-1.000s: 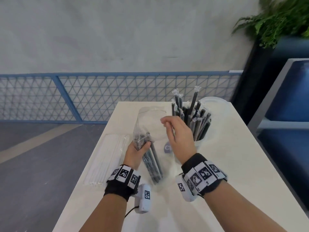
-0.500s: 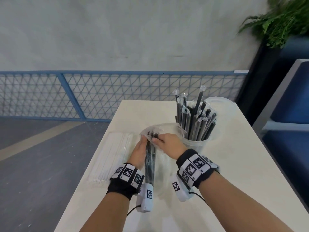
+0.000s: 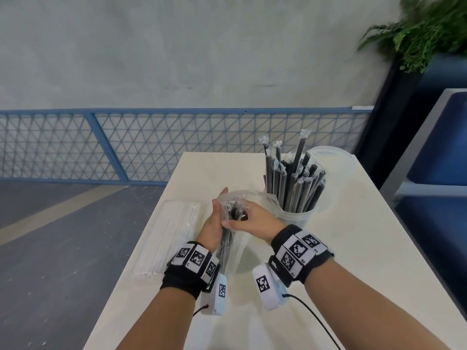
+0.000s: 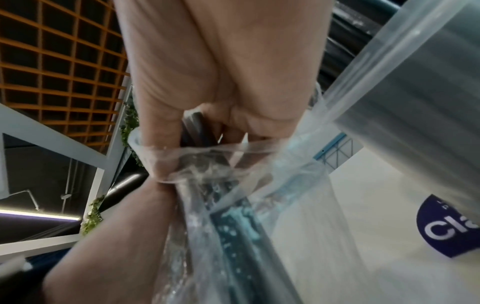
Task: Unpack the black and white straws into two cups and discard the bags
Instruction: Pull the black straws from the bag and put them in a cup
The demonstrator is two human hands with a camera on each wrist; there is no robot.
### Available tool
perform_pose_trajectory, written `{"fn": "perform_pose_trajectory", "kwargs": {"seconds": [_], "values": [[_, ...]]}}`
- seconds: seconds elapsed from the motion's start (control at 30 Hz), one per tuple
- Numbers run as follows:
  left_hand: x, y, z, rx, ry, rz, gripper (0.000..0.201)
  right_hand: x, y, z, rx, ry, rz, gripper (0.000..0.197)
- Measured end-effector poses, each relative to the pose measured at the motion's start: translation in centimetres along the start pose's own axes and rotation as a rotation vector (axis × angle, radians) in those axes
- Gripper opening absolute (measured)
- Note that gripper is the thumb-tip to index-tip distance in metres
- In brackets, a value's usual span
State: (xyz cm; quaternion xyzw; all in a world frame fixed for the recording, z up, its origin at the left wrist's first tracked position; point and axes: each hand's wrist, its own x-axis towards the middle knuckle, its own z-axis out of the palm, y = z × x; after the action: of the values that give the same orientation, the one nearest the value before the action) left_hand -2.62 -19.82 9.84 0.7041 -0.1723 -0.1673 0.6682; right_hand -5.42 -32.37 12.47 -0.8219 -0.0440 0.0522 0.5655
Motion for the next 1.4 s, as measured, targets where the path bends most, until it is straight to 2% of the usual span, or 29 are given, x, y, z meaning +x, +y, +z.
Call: {"fn": "perform_pose_trajectory", "kwargs": {"seconds": [0.07,0.17,0.3,0.4,0.5,0.6,0.67,0.73,0.8,0.87,0.93,1.0,1.13,1.27,1.4], "values": [[-0.2,0.5,0.4,0.045,0.110,-0.031,0.063,0.1,0.4,0.1,0.046,0.036,-0.012,0.040],[0.3,0.2,0.6,0.099,0.249,-0.014,0.061,-0.1,0.6,0.4,0.118,0.145,-0.019,0.035],[0.9,-0.1,0.3,0.131,0.282,0.028,0.058,-0.3,0.1,0.4,0.318,0.269,-0.032,0.025],[0.8,-0.5,-0.3,0.117,0.288,0.003,0.056,-0.7,-1.6,-0.6,0.503,0.351,-0.104,0.004],[0.7,-1.1,-0.4,0.064,0.260,-0.059,0.059,-0.2,-3.1,-1.8,0.625,0.490,-0.186,0.009],[0.8,-1.0,0.2,0.097,0.361,-0.055,0.053,0.3,-3.8,-2.5,0.717,0.526,-0.223,0.009],[0.9,-0.9,0.5,0.098,0.412,-0.022,0.050,0.1,-3.6,-1.9,0.634,0.481,-0.176,0.011],[1.1,-0.7,0.8,0.082,0.402,-0.023,0.051,-0.4,-3.0,-0.5,0.532,0.412,-0.138,0.015],[1.2,-0.9,0.9,0.107,0.401,-0.023,0.052,-1.0,-2.9,0.7,0.506,0.407,-0.098,0.015],[1.3,-1.2,0.6,0.187,0.439,-0.023,0.060,-1.2,-3.4,0.4,0.527,0.481,-0.094,0.015],[1.3,-1.7,0.2,0.224,0.478,-0.065,0.062,-1.3,-4.4,-1.0,0.554,0.598,-0.154,0.009],[1.0,-2.2,0.2,0.184,0.461,-0.102,0.060,-1.3,-5.2,-2.9,0.575,0.703,-0.206,0.005],[1.1,-3.5,0.0,0.089,0.489,-0.133,0.062,-1.6,-6.9,-6.0,0.621,0.814,-0.319,0.006],[1.5,-3.9,-0.5,0.031,0.558,-0.163,0.062,-2.2,-8.4,-8.4,0.461,0.961,-0.440,0.008],[1.6,-4.0,-1.2,0.023,0.621,-0.168,0.062,-2.5,-8.2,-9.3,0.323,1.011,-0.496,0.011]]}}
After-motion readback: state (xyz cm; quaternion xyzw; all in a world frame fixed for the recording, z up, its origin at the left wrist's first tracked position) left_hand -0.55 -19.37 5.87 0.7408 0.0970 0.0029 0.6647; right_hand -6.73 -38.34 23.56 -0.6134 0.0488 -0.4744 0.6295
